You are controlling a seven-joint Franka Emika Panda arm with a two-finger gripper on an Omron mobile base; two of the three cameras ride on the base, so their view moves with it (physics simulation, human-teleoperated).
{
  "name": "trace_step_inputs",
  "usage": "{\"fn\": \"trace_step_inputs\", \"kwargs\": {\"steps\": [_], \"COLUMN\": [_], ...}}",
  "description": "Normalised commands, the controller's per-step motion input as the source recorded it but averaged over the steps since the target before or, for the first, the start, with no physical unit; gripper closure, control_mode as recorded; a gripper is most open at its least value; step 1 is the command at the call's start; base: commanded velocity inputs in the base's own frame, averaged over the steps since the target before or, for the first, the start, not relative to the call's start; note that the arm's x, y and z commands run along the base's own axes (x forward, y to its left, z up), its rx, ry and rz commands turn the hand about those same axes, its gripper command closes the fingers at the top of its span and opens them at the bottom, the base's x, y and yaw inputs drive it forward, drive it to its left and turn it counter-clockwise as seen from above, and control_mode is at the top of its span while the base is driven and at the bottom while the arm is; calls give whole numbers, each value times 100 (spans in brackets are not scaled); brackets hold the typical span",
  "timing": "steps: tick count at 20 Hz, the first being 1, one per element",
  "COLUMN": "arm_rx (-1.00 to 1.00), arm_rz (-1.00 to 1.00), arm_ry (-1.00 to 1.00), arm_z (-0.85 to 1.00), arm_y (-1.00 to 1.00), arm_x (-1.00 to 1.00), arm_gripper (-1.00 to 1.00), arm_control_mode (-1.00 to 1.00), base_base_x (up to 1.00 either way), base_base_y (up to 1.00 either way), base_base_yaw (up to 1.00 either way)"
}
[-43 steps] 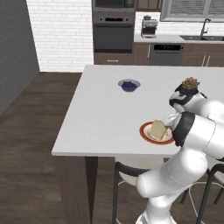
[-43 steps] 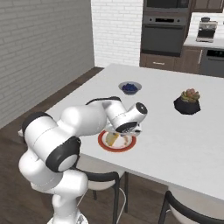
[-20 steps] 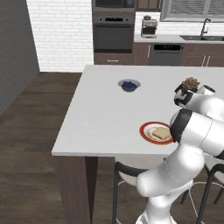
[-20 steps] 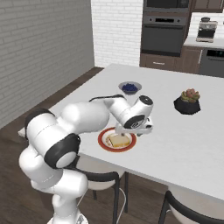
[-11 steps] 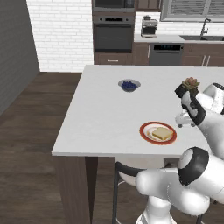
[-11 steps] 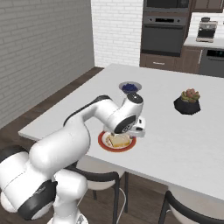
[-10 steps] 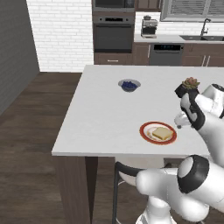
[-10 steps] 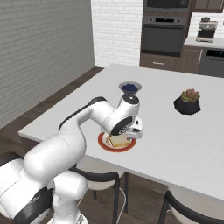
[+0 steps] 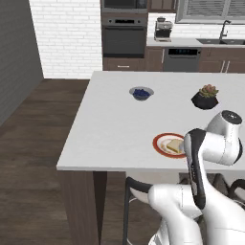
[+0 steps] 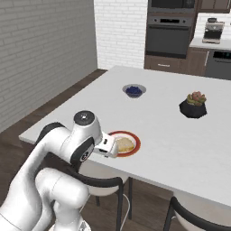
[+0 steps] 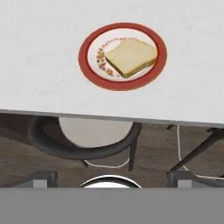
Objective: Start the toaster. Once the lever pops up, take the bread to the plate on the dining counter.
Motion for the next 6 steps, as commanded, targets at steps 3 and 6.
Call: {"fn": "trace_step_inputs", "kwargs": {"steps": [3,6], "arm_rx": [-12,-1], "arm_rz": [-4,0], "arm_ry": [-12,-20], "arm_z": [40,22], "arm_y": [33,32], "arm_x": [-100,-100], "arm_gripper": [-100,-100], "arm_control_mode": [-100,-100], "base_base_x": [0,0], "base_base_y": [0,0], "base_base_yaw": [0,0]}}
